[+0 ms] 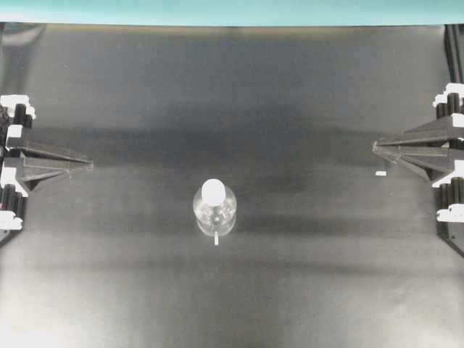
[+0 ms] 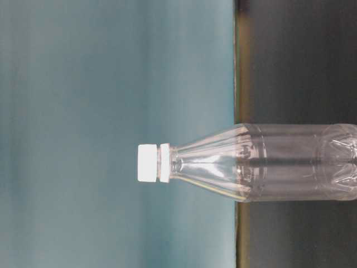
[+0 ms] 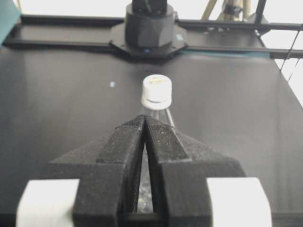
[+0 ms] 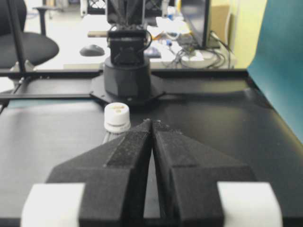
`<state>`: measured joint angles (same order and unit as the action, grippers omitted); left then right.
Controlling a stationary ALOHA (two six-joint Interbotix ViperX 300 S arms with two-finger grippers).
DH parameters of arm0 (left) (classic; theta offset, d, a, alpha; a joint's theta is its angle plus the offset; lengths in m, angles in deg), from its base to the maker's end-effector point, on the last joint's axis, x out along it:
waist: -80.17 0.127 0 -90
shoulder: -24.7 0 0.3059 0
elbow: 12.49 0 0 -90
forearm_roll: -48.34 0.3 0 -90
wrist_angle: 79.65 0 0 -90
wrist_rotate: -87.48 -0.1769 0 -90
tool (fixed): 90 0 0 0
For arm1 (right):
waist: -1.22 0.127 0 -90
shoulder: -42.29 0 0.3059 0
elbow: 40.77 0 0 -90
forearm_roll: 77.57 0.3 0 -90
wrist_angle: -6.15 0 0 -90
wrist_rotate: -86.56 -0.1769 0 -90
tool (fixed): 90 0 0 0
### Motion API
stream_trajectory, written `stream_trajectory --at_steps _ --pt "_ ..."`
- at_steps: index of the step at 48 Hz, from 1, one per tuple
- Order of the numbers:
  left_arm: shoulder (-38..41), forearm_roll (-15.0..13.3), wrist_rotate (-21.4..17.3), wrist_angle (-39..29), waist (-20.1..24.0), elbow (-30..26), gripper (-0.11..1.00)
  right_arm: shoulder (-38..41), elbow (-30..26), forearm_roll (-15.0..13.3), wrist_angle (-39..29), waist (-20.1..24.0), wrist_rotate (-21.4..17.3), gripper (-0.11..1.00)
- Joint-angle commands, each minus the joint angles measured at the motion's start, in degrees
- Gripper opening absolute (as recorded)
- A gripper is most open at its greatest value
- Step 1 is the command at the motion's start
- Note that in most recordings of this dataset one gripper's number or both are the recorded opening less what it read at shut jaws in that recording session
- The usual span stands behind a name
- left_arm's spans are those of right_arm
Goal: Open the bottle cap by holding the bottle with the left arm and twisting the cap with the right arm.
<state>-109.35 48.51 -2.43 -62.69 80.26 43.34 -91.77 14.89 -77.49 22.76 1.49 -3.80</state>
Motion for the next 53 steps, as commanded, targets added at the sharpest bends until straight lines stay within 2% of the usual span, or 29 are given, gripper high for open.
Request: stream_trajectory --at_steps 1,4,8,13,22,26,35,40,53 --pt "1.05 2.46 0.35 0.44 -0.79 -3.52 0.14 0.35 -0.88 0.35 0.18 -0.44 -0.26 0.03" --pt "1.93 2.46 -0.35 0.26 -0.88 -5.36 0.16 0.62 -1.58 1.41 -1.32 -0.44 -0.35 0.03" --pt "3.25 2.46 -0.26 0.26 -0.62 -6.94 0.09 1.05 -3.16 2.02 -5.27 -0.53 -0.44 0.0" --pt "5.19 2.46 -0.26 0.62 0.0 -8.7 0.09 2.2 -5.54 2.2 -11.87 -0.53 -0.53 0.0" --pt "10.28 2.46 -0.44 2.2 0.26 -12.48 0.12 3.43 -8.09 2.2 -19.42 -0.44 -0.53 0.0" --pt "14.24 2.46 -0.44 5.89 0.35 -14.33 0.25 3.69 -8.35 2.2 -21.09 -0.53 -0.44 0.0" --pt "22.94 2.46 0.53 13.27 0.35 -17.67 0.79 3.6 -8.44 2.2 -21.97 -1.67 -0.44 0.0" --pt "27.6 2.46 0.62 13.89 0.35 -19.95 0.98 3.43 -8.44 2.2 -21.88 -2.11 -0.53 0.0" --pt "39.46 2.46 0.97 18.46 0.44 -22.24 0.97 2.81 -8.53 2.29 -22.24 -2.11 -0.88 0.0"
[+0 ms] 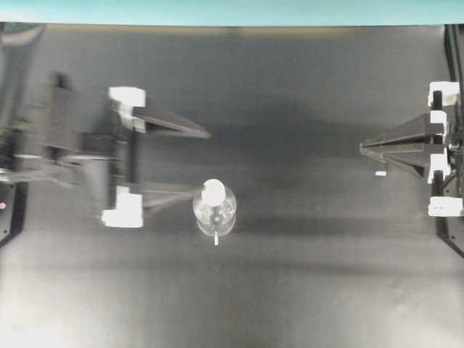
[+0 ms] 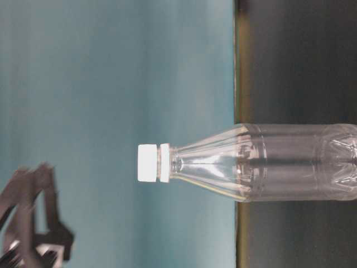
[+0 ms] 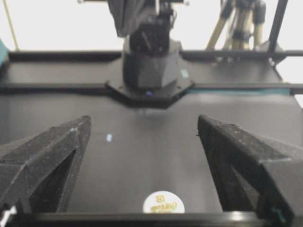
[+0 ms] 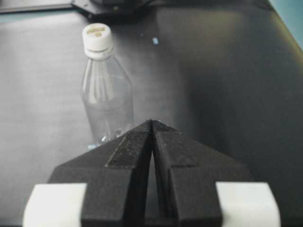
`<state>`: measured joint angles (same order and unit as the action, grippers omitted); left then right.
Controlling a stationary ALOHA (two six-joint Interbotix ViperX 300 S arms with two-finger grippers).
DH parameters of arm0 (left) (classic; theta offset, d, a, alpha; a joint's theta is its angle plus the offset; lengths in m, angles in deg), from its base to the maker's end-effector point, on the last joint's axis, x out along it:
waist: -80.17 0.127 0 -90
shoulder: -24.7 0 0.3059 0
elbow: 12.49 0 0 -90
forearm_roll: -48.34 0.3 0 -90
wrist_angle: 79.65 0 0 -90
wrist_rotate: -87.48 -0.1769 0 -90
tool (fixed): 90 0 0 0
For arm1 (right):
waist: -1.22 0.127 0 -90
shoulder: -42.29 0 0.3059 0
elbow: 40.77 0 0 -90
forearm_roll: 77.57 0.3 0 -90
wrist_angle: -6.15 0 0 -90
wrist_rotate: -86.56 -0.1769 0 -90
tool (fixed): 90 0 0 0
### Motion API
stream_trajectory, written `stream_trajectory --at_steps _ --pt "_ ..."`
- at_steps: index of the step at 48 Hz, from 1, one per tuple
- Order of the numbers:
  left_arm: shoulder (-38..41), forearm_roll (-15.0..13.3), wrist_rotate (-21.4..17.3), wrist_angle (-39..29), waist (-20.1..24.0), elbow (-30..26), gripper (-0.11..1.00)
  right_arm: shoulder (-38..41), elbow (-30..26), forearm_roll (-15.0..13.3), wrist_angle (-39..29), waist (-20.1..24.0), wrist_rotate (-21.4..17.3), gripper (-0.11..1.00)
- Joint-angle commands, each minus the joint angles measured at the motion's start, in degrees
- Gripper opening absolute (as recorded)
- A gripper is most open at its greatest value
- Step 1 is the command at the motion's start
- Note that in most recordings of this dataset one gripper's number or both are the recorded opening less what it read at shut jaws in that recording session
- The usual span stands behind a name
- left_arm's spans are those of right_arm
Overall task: Open the bottle cap by holding the bottle with the left arm and twisting the cap with the right arm.
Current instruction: 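Move the left gripper to the clear bottle and close around its body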
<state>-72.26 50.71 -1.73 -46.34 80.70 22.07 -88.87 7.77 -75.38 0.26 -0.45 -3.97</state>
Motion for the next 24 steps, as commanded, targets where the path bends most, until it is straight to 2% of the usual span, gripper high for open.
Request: stream_trajectory --at_steps 1,11,24 --pt "3.08 0.26 0.44 2.55 0.0 -0.88 0.97 -0.18 -1.41 0.18 0.18 -0.18 -0.97 0.0" --pt "8.26 0.26 2.55 5.54 -0.62 0.35 0.97 -0.35 -1.41 0.09 -0.7 -0.53 -3.6 0.0" --pt "11.87 0.26 3.25 6.5 -0.88 1.49 0.97 -0.35 -1.41 0.18 -1.67 -0.62 -4.13 0.0"
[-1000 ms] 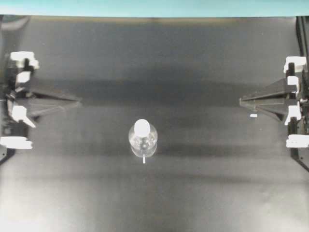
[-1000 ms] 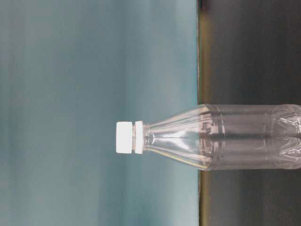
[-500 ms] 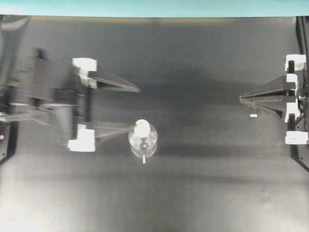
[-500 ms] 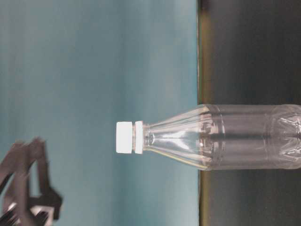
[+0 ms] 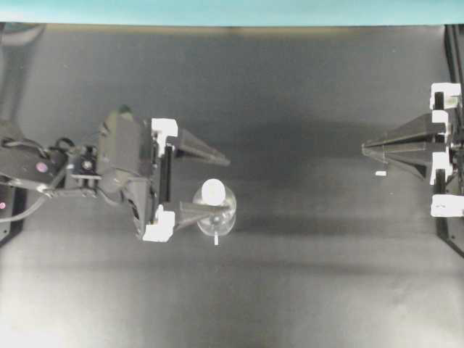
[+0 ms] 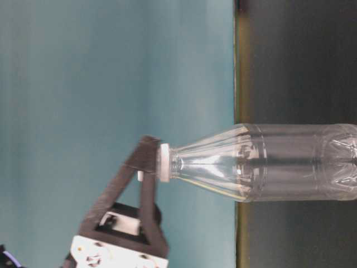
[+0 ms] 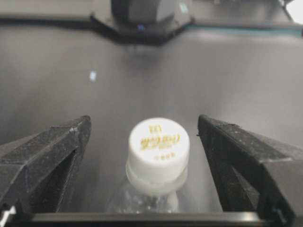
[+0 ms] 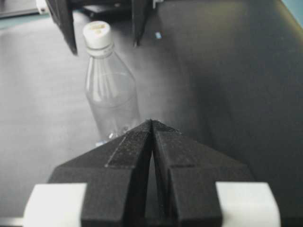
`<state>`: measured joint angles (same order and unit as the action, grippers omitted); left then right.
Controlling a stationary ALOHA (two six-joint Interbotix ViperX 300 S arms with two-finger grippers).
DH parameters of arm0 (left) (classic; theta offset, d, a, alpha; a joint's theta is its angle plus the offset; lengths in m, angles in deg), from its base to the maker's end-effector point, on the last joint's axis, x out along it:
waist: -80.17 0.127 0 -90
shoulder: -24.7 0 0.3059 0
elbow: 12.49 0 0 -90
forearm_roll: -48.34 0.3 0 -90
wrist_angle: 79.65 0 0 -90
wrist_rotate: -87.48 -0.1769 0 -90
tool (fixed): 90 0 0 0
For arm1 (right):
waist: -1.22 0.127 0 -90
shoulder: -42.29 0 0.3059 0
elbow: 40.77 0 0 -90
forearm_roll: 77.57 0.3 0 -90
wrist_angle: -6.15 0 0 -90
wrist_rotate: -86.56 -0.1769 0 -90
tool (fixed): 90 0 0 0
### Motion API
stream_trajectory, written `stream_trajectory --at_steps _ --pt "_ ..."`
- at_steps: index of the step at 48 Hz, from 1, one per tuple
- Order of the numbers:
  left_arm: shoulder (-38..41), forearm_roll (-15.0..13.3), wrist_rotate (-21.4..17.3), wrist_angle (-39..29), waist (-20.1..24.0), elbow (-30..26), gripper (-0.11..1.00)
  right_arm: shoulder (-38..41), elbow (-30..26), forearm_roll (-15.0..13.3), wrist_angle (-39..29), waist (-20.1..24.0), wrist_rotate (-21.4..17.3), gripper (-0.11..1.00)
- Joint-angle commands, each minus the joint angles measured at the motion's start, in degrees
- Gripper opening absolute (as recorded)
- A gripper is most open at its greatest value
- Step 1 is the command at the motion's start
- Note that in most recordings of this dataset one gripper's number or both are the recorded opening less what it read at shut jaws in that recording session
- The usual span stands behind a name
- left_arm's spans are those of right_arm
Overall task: Open the bottle cap by holding the bottle with the left arm and twisting the cap with the right arm.
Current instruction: 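Move the left gripper to the clear bottle and close around its body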
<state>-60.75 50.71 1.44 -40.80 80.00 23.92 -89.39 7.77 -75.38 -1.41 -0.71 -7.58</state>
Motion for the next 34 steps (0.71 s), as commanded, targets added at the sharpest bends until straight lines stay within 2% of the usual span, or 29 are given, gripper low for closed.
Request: stream_trajectory --at_steps 1,7,19,27,34 --pt "0.62 0.26 0.09 1.14 -0.26 -0.26 0.97 0.18 -1.41 0.18 -0.26 -0.35 -0.62 0.0" --pt "2.9 0.26 0.35 3.43 -0.44 0.35 0.97 0.26 -1.41 0.18 -0.79 -0.44 -1.49 0.0" --pt "12.3 0.26 3.96 10.81 -0.79 1.05 0.97 0.53 -1.41 0.18 -0.79 -0.7 -4.04 0.0" --pt "17.49 0.26 6.59 12.13 -1.67 1.05 0.97 0.62 -1.41 0.18 -0.97 -0.7 -5.1 0.0" --pt "20.04 0.26 6.94 12.22 -1.85 1.41 0.97 0.62 -1.41 0.09 -0.97 -0.7 -5.98 0.0"
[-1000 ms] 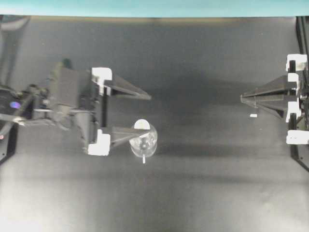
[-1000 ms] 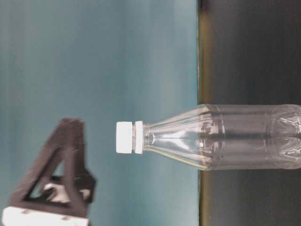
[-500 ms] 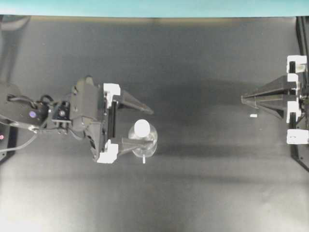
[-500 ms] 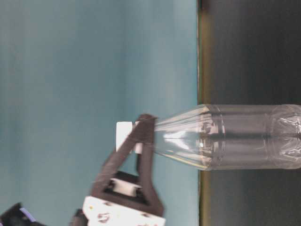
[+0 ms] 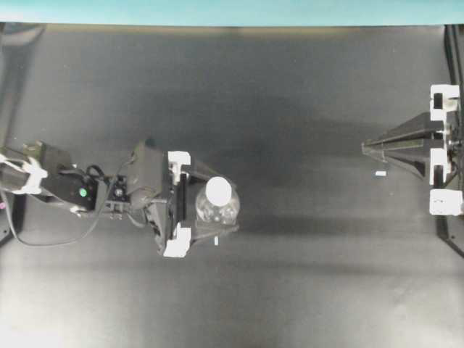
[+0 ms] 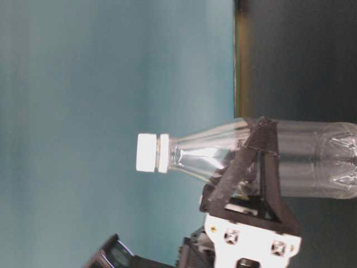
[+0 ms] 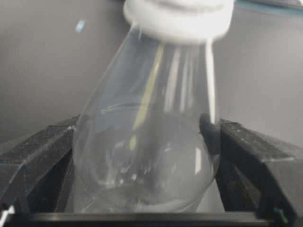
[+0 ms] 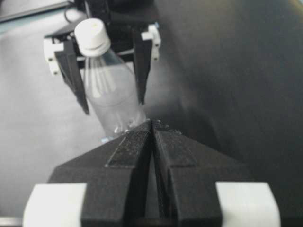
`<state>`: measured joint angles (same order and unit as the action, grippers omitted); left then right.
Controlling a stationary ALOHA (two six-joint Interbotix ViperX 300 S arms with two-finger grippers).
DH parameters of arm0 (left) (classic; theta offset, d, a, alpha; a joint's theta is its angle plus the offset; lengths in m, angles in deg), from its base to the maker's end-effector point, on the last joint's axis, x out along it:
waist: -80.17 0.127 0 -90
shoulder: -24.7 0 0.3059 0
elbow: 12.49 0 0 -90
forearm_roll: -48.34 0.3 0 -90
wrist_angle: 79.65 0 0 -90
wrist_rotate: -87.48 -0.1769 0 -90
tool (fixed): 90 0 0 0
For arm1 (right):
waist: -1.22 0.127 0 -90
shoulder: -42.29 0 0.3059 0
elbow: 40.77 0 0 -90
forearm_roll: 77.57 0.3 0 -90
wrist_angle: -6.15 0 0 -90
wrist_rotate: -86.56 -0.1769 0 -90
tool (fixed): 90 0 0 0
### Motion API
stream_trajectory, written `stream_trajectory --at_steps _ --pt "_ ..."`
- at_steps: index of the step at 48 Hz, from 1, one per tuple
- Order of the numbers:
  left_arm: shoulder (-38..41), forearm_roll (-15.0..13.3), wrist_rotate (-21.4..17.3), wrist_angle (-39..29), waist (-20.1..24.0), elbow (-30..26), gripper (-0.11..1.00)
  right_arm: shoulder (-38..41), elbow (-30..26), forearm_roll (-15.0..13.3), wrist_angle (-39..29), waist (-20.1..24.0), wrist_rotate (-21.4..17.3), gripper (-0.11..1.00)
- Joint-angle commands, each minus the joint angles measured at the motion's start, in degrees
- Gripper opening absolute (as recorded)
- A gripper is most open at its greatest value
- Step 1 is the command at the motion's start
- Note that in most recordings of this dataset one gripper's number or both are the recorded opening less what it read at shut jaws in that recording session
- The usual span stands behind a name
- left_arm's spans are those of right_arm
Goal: Open the bottle cap by holding the bottle with the left arm and twisting the cap with the right arm.
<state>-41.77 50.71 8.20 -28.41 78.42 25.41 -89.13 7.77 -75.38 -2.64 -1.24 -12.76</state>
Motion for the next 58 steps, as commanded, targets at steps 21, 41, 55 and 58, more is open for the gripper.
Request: stream_trajectory --at_steps 21,41,55,58 --pt "4.39 0.26 0.09 -2.99 0.09 0.35 0.98 0.0 -1.41 0.18 0.26 -0.18 -0.88 0.0" --pt "4.92 0.26 -0.18 -4.57 0.44 0.35 0.97 -0.09 -2.99 0.62 -4.92 0.97 -0.97 0.0" --pt "4.92 0.26 -3.16 -6.33 0.26 0.18 0.88 3.08 -8.09 4.66 -14.59 3.34 -1.05 0.0" --pt "4.92 0.26 -3.78 -6.5 0.09 0.09 0.88 4.92 -10.11 5.62 -18.02 3.78 -0.97 0.0"
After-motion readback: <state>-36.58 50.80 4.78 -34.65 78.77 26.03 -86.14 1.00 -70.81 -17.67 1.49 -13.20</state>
